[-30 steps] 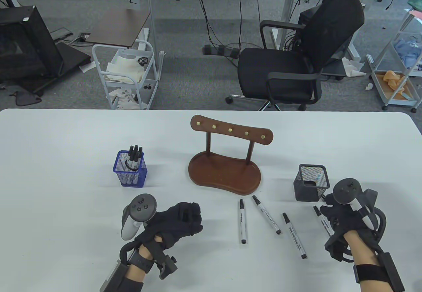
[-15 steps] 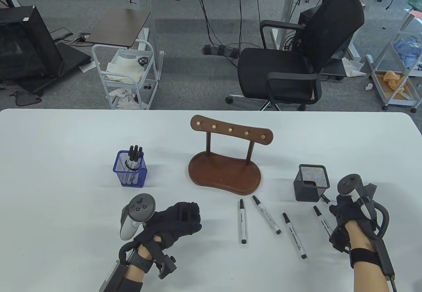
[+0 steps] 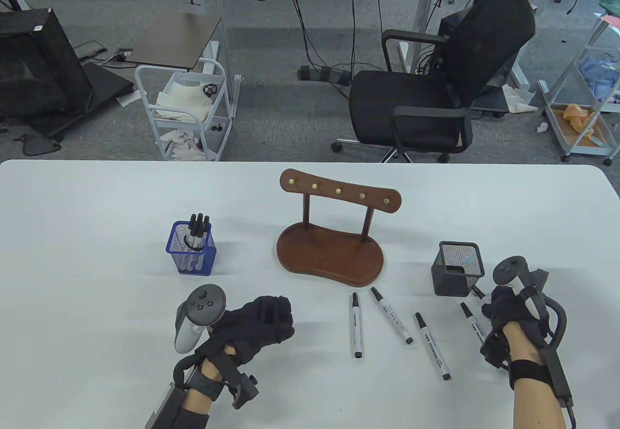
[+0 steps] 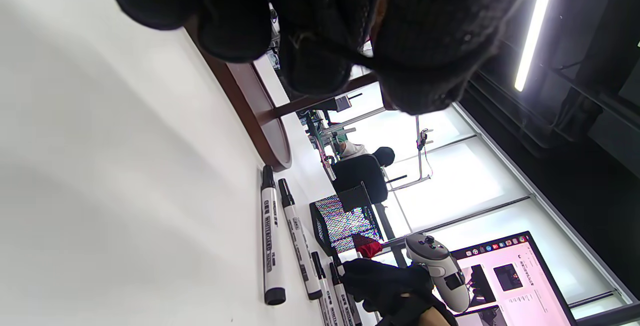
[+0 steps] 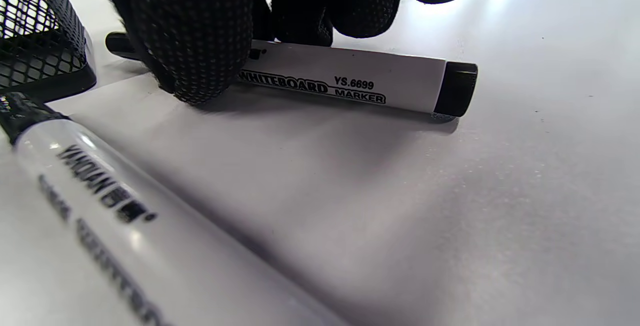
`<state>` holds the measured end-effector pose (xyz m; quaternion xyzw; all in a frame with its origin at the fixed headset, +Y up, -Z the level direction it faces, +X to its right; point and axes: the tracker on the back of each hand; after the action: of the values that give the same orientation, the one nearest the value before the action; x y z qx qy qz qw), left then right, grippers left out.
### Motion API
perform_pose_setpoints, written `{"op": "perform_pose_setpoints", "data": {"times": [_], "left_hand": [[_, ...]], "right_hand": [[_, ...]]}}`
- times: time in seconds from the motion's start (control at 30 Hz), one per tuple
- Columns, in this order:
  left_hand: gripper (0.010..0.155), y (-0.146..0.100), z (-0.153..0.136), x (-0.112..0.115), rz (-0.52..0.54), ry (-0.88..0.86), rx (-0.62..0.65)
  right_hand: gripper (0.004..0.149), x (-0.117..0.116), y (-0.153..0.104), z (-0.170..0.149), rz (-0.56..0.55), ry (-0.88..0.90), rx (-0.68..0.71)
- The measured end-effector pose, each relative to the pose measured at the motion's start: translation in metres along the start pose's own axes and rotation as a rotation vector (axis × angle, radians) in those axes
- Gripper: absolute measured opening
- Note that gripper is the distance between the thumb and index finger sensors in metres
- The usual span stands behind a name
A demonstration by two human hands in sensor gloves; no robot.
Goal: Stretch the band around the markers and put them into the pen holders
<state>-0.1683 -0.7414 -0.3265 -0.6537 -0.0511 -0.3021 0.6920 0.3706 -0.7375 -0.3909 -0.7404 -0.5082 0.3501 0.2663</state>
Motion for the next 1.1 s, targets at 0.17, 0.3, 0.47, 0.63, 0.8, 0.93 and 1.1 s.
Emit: {"op": "perform_pose_setpoints", "data": {"times": [0.17, 0.3, 0.47, 0.63, 0.8, 0.93, 1.1], "left_hand": [[0.067, 0.0, 0.0, 0.0, -0.002, -0.004, -0.004], [0.067, 0.0, 0.0, 0.0, -0.006, -0.006, -0.006], [0.066, 0.0, 0.0, -0.001, -0.003, -0.013, -0.001], [0.066, 0.0, 0.0, -0.001, -0.003, -0.017, -0.002], [0.066, 0.0, 0.0, 0.0, -0.004, -0.017, -0.002], [0.066, 0.0, 0.0, 0.0, -0.005, -0.018, 0.0], [0.065, 0.0, 0.0, 0.0, -0.005, -0.019, -0.001]], "right_hand": [[0.046, 0.0, -0.002, 0.001, 0.002, 0.003, -0.012], [0.045, -0.001, -0.003, 0.003, 0.016, 0.006, -0.01], [0.045, 0.001, -0.006, 0.003, 0.031, 0.02, -0.006], [0.045, 0.008, -0.013, 0.001, 0.026, 0.029, 0.006], [0.045, 0.015, -0.02, -0.004, 0.05, 0.047, -0.005], [0.045, 0.018, -0.026, -0.008, 0.089, 0.066, -0.003], [0.045, 0.02, -0.036, -0.011, 0.166, 0.116, 0.038]]}}
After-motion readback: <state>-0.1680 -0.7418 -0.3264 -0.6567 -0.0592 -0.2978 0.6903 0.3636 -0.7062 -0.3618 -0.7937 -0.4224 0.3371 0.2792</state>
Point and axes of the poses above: the tracker on the back of each hand, its own z axis roughly to the thumb side, its own y axis roughly from the wrist to the fingertips, x = y × z, and after that the axes turned 2 degrees about -x, right-handed
